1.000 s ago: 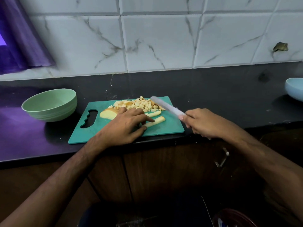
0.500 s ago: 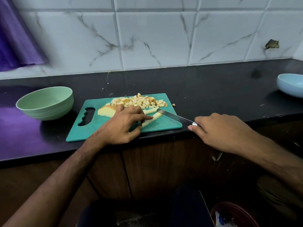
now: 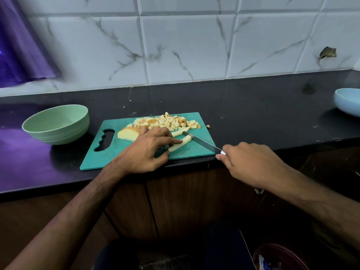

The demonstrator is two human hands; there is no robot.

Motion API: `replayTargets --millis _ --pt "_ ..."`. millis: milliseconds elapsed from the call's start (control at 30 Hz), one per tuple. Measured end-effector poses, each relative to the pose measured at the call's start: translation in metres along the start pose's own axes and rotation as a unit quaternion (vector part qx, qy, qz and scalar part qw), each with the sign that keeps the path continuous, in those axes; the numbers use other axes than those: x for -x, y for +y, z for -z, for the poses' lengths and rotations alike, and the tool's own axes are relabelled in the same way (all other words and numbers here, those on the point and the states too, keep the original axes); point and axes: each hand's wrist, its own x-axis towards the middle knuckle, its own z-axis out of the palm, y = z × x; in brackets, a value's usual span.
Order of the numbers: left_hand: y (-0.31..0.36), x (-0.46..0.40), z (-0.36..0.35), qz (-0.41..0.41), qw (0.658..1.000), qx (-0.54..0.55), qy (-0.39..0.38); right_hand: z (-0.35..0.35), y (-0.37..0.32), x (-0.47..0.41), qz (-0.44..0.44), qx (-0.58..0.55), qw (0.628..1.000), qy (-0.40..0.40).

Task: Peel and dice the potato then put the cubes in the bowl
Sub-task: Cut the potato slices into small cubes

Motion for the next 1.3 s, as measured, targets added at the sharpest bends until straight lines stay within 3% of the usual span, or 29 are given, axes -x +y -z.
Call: replayTargets --millis 1300 --pt "0.004 0.002 0.001 0.016 1.0 -0.019 0.006 0.007 -0.012 0.001 0.0 -0.004 1.0 -0.001"
